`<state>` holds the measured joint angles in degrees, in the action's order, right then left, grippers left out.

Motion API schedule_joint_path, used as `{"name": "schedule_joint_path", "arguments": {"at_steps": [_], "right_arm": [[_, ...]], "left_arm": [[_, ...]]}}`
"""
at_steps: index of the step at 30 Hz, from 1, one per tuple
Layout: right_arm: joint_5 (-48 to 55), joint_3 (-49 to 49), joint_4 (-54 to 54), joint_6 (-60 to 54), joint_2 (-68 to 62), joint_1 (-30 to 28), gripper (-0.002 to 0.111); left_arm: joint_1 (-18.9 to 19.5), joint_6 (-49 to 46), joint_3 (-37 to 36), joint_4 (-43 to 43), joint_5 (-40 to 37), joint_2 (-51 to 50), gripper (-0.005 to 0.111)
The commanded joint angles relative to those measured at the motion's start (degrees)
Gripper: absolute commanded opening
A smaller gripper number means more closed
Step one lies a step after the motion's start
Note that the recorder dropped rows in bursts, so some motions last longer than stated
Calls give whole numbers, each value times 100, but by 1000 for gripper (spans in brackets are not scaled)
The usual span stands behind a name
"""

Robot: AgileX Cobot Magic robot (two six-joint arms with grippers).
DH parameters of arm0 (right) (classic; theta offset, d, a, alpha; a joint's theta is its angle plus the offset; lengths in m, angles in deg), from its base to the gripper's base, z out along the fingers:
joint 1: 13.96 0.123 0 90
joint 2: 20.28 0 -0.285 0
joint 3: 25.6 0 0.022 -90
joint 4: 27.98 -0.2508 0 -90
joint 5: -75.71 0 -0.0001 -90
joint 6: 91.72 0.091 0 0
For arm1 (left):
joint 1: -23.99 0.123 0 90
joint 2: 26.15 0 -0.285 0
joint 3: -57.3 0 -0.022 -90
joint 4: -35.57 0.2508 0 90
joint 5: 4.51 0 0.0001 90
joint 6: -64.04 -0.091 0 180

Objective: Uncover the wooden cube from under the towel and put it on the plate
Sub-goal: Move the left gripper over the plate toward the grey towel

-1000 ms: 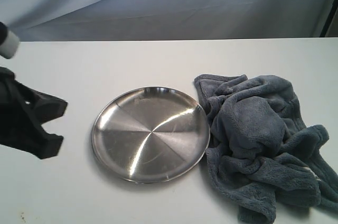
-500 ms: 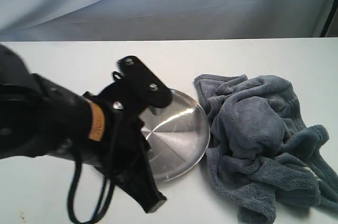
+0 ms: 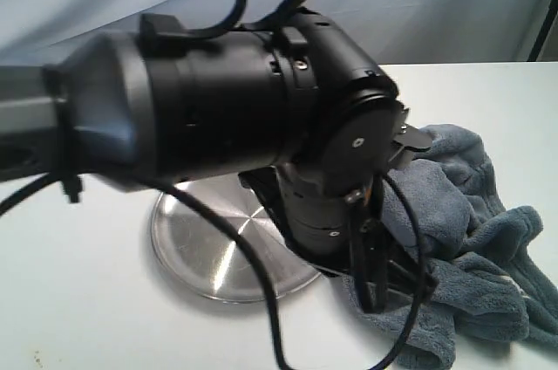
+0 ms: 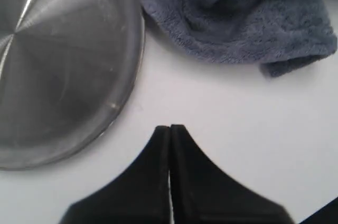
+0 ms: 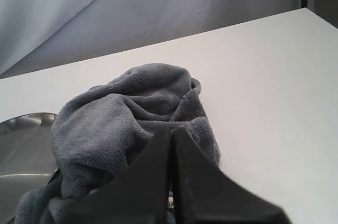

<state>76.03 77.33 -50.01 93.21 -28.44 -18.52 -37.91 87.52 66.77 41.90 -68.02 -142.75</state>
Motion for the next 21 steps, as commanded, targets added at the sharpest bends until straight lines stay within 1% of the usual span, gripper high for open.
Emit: {"name": "schedule_joint_path", "arguments": {"at_steps": [1,4,6,8,10,12,14,15,17,19,21], "right_arm": [[68,-15,-28,23,37,0,3],[68,-15,-28,23,37,0,3],[68,-15,-28,23,37,0,3],[68,-15,-28,23,37,0,3],[68,-15,-28,23,37,0,3],[68,-15,-28,23,37,0,3],[68,-15,-28,23,37,0,3],[68,-15,-28,23,37,0,3],[68,-15,-28,23,37,0,3],[68,-15,-28,23,37,0,3],[68,-15,-28,23,37,0,3]], "left_arm": [[-30,216,509,-144,330,-481,0],[-30,491,749,-154,719,-792,2],[-30,741,916,-154,911,-1038,7],[-30,817,1024,-154,1114,-1249,16],[-30,817,1048,-154,1517,-1438,30],[-30,817,1052,-154,1798,-1542,41],[-30,817,1052,-154,1956,-1646,48],[-30,817,1052,-167,1967,-1656,50],[-30,817,1077,-281,1847,-1638,48],[-30,799,1147,-554,1609,-1600,42],[-30,670,1296,-900,1252,-1575,28]]}}
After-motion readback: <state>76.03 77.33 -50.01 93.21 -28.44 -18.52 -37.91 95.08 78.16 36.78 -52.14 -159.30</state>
